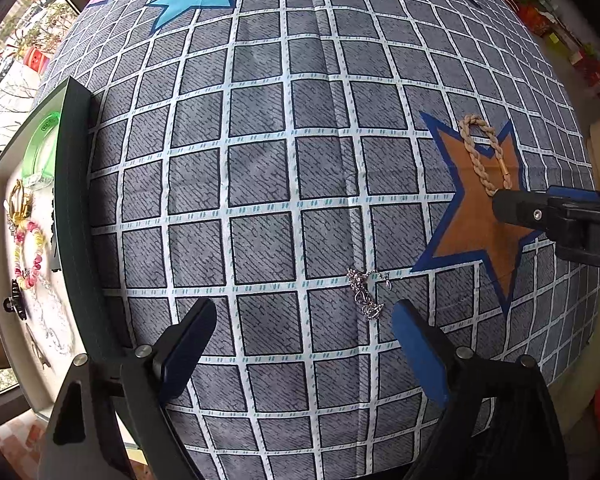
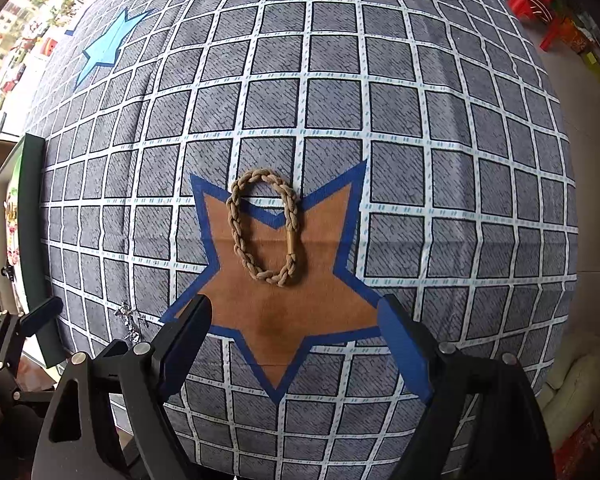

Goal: Organize jewelry
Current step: 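Grasp the silver charm with the left tool while the right tool grasps the brown braided bracelet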

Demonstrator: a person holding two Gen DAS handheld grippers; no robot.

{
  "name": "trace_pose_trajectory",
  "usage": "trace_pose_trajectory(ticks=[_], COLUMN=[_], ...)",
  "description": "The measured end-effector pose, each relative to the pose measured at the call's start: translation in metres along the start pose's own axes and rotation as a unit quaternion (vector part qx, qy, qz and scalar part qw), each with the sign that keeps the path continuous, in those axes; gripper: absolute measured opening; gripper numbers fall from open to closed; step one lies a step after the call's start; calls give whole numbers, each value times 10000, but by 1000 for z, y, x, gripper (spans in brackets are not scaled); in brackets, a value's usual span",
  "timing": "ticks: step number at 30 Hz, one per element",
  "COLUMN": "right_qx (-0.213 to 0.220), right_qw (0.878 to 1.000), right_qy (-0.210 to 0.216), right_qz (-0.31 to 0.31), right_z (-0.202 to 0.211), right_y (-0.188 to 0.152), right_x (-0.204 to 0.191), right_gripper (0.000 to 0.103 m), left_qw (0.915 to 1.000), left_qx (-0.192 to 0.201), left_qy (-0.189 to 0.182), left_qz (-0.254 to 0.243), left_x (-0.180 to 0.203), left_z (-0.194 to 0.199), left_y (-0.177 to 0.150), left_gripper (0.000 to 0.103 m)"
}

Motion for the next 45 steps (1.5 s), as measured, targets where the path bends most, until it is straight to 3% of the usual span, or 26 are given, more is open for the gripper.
trace_pose_trajectory(ticks=[2, 5, 13, 17, 19, 25, 27, 30, 45], right_qx=[10, 31, 104, 194, 267, 368, 363, 326, 322], right_qw=[10000, 9999, 9990, 9975, 9967, 9958, 9958, 9957, 9980], right_qy=[-18, -45, -225, -379, -408, -380, -375, -328, 534], right_qz=[52, 124, 377, 570, 648, 744, 754, 805, 100], right_z=[-8, -18, -53, -62, -64, -62, -61, -60, -16], right_y=[10, 22, 47, 48, 50, 48, 49, 52, 34], right_x=[0, -3, -11, -24, -30, -53, -58, -65, -53], right_gripper=[87, 87, 87, 86, 80, 47, 28, 12, 12], left_qw=[10000, 10000, 9999, 9999, 9999, 9995, 9994, 9992, 9971], left_qx=[-5, -21, -90, -67, -47, -65, -95, -86, 355], left_qy=[4, -3, 76, 45, 24, -160, -258, -326, -645], left_qz=[-7, -40, -56, -111, -159, -261, -230, -214, -214], left_x=[0, 13, 21, 29, 34, 44, 46, 43, 6], left_z=[-4, -7, -17, -15, -11, -5, -4, -3, 41], left_y=[1, 3, 0, -2, -2, 1, 1, 1, 29], left_gripper=[96, 84, 81, 72, 64, 15, 15, 15, 15])
Point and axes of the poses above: each gripper's, at about its wrist camera, not at the fingertips, and z roughly against the way its jaws point, x to its right, y to its top, the point moved 8 cm from there along -z, roughly the way its jaws point, and after that the axes turned 11 degrees about x, right-handed, at the moved point
